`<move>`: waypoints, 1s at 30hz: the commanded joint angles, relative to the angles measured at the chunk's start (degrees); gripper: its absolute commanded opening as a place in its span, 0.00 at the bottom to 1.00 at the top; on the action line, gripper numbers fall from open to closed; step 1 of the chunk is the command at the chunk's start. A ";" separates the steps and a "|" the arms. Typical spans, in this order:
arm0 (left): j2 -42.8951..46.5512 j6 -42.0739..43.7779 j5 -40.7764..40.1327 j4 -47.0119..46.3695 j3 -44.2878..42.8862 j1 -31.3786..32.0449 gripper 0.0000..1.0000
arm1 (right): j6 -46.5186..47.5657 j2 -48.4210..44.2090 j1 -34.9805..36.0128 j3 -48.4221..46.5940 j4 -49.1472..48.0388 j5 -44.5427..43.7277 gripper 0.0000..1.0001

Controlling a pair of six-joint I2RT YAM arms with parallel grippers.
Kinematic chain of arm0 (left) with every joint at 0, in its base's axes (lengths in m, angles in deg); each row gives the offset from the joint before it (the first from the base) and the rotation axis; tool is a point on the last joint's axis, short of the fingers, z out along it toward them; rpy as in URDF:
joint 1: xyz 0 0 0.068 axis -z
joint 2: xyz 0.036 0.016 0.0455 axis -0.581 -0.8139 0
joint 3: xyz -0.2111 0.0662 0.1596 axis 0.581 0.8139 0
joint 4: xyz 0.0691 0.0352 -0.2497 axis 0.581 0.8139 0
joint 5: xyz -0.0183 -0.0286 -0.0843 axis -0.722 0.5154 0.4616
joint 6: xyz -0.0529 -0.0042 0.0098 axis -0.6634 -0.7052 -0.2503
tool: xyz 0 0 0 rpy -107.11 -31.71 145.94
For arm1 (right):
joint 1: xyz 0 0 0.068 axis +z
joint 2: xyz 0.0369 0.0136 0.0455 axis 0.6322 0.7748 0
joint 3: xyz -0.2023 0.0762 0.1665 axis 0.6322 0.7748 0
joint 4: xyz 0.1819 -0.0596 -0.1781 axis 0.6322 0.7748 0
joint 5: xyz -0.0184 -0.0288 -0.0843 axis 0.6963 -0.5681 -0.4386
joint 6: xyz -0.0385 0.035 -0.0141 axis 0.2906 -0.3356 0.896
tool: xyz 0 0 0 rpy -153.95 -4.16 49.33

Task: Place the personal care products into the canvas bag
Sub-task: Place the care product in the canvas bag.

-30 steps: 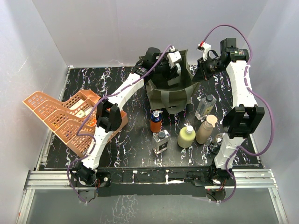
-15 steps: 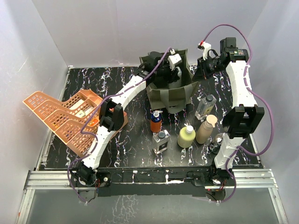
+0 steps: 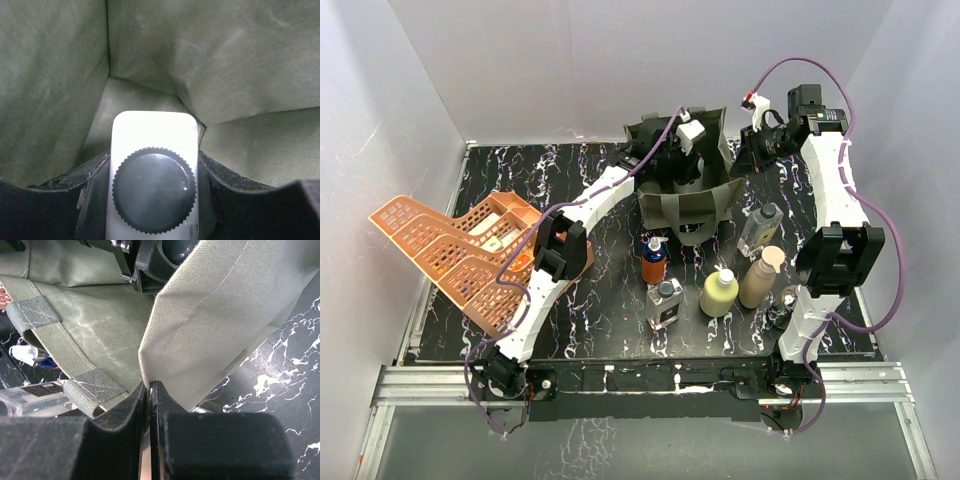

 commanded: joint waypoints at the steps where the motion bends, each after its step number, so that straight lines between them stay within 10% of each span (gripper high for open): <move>1: 2.25 -0.80 -0.37 -5.81 -0.51 0.35 0.12 | -1.37 -1.98 0.41 0.13 -2.28 -0.94 0.08; 15: 3.10 -0.10 2.02 -5.52 -0.30 0.99 0.09 | -3.29 -1.51 0.72 0.14 -3.78 -3.82 0.08; 30: 5.25 -0.01 4.59 -2.49 3.00 1.16 0.45 | -4.31 -1.17 0.72 0.21 -5.09 -6.83 0.09</move>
